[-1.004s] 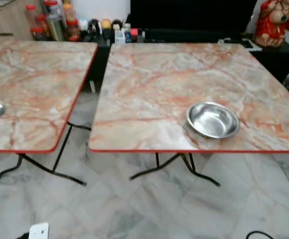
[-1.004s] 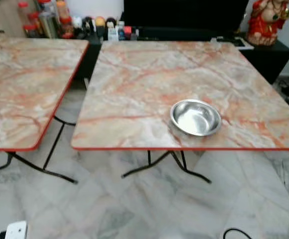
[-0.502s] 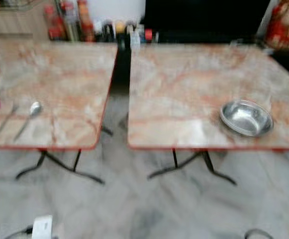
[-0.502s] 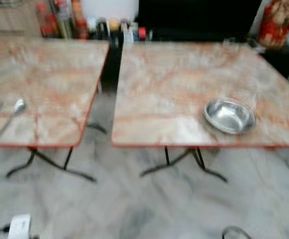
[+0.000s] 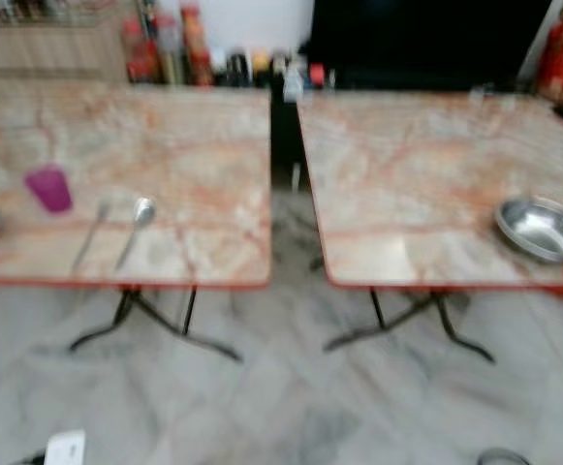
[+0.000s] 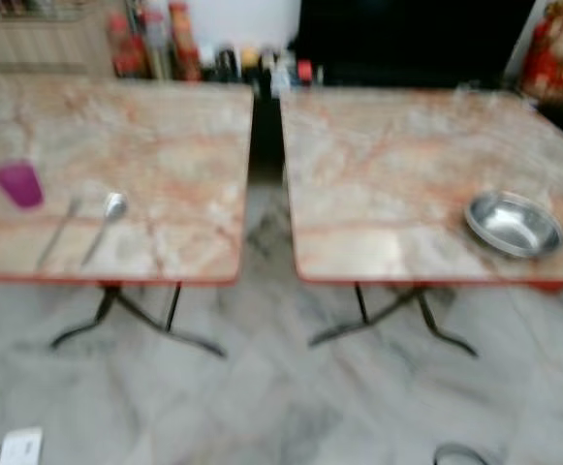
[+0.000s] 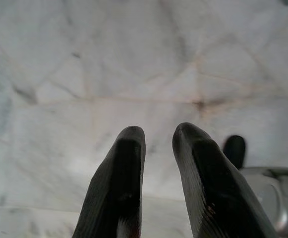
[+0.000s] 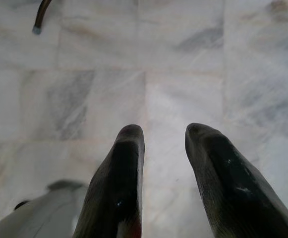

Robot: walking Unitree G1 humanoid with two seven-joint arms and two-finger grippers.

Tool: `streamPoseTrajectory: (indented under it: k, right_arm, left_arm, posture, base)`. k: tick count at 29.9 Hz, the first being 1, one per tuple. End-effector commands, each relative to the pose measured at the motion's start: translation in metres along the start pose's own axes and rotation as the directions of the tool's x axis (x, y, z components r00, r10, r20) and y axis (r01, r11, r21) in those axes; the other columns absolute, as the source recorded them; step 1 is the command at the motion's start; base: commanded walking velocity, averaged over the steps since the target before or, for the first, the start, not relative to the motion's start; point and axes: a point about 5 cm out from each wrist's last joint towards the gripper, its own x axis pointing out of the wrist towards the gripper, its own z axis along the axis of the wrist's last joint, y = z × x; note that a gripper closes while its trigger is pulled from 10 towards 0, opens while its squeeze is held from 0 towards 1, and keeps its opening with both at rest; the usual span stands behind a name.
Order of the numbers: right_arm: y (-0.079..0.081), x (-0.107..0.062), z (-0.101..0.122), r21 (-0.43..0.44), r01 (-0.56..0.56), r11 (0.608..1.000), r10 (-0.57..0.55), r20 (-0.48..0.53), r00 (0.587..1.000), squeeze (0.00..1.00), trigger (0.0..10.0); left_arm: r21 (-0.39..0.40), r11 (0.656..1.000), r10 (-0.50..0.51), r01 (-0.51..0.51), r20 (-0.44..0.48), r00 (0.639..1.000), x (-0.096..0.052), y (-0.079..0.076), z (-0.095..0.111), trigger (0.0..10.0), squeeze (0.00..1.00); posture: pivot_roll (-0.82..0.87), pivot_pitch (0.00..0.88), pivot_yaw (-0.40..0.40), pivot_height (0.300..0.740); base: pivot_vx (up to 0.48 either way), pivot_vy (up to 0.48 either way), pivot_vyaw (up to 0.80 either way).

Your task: Setting the table

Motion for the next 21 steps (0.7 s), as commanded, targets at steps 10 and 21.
streamPoseTrajectory:
  k: [10, 21]
  right_arm:
    - [-0.007, -0.002, -0.004, 0.002, 0.016, 1.000, -0.016, -0.010, 1.000, 0.00, 10.0]
    - [-0.006, -0.001, -0.002, 0.003, 0.015, 1.000, -0.015, -0.006, 1.000, 0.00, 10.0]
  left_arm:
    - [0.006, 1.000, -0.028, 0.028, -0.021, 0.999, 0.000, -0.007, -0.006, 10.0, 0.00]
    - [0.004, 0.999, -0.046, 0.046, -0.008, 0.999, 0.003, -0.024, 0.005, 10.0, 0.00]
  posture:
    - [0.05, 0.060, -0.006, 0.740]
    - [0.05, 0.072, -0.010, 0.740]
  base:
    - [0.000, 0.438, 0.00]
    - [0.000, 0.438, 0.00]
